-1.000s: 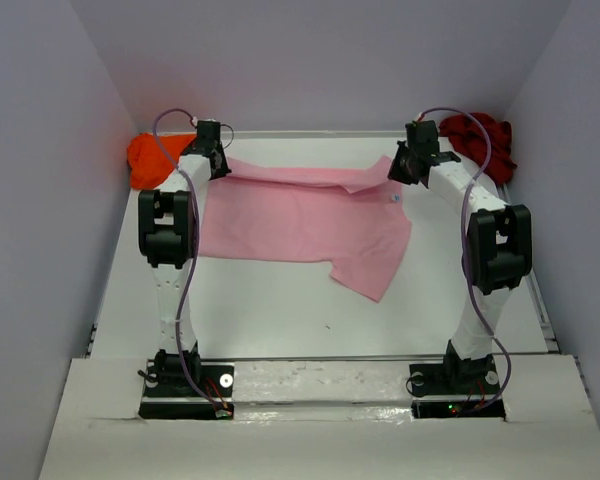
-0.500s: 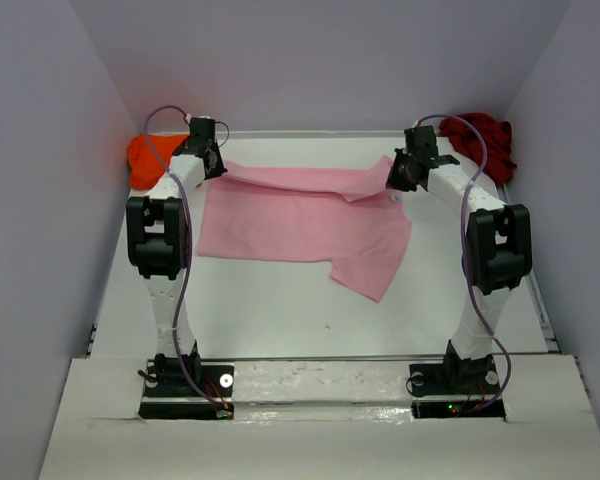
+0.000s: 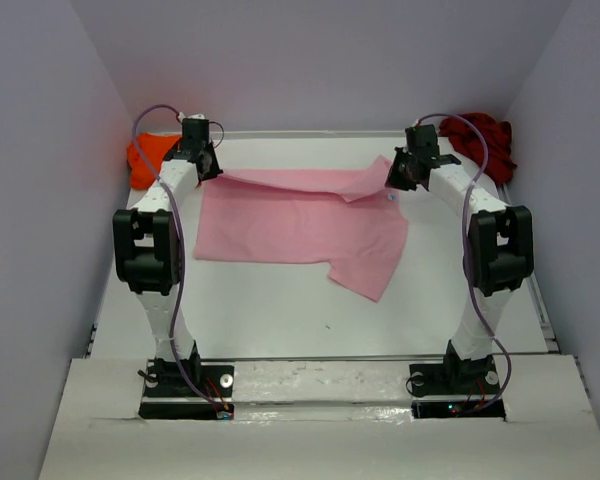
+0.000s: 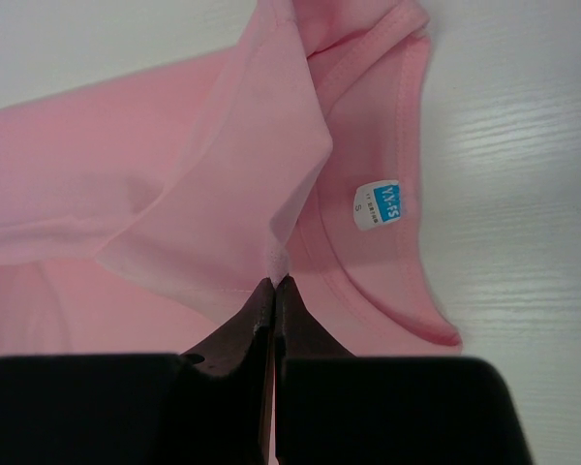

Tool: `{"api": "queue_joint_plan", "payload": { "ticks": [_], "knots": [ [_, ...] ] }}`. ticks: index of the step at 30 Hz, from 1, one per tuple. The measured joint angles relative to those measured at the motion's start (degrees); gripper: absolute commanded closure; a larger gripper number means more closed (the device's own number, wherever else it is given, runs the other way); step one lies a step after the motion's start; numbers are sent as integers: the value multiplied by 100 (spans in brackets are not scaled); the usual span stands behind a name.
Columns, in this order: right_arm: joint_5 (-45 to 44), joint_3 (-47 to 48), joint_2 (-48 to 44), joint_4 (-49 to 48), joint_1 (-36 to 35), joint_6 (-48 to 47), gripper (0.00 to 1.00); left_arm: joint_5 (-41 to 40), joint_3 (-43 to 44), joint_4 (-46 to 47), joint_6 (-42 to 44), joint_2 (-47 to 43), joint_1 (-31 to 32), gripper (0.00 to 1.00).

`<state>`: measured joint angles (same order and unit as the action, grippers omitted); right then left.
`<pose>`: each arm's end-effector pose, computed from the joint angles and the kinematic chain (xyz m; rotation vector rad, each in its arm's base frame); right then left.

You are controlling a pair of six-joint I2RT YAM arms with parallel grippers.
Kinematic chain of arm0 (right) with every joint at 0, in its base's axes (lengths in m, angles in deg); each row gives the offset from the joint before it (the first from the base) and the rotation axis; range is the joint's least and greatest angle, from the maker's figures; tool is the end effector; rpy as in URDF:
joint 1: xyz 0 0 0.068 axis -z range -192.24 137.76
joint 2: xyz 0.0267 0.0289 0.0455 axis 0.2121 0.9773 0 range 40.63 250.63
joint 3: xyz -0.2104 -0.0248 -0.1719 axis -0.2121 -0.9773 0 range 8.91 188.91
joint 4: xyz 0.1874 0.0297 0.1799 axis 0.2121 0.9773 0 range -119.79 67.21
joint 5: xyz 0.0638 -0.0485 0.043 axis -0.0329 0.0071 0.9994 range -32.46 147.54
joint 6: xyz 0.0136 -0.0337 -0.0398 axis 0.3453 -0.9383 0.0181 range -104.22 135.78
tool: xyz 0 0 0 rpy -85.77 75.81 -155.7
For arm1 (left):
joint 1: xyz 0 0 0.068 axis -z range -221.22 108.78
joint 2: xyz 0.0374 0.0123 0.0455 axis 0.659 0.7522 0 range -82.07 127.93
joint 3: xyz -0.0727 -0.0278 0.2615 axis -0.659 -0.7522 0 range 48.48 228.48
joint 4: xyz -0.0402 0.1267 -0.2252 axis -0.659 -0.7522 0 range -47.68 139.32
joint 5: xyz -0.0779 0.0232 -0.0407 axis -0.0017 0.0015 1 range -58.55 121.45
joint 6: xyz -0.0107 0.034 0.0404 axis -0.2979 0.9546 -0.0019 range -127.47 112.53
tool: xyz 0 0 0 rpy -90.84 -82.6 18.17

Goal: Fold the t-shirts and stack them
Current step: Fold the tshirt

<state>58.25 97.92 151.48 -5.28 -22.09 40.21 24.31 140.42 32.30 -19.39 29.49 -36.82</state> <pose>0.4329 0.0755 0.2455 0.2988 2.3818 0.2975 0.4548 -0.0306 0.2681 -0.2134 2.1943 -0.0213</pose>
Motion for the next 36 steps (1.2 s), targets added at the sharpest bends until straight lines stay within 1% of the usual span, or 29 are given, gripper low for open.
{"api": "queue_joint_plan", "payload": {
  "ticks": [12,18,24,28,31,33,36],
  "knots": [
    [59,0,-210,0,0,2,100,-33,-146,-37,4,24,0,100],
    [105,0,-210,7,0,2,100,-17,-374,-24,9,238,-4,100],
    [101,55,-210,59,0,2,100,26,-328,-22,-33,358,-37,100],
    [-59,481,-120,101,0,-11,100,42,4,90,-81,358,-42,100],
    [-138,1008,59,83,0,-26,100,4,603,186,-76,385,-42,100],
    [-184,1602,348,57,0,-33,100,-24,1043,299,-55,439,-42,100],
    [-199,2162,732,26,0,-44,100,-61,1635,452,-9,632,-37,100]
  ]
}}
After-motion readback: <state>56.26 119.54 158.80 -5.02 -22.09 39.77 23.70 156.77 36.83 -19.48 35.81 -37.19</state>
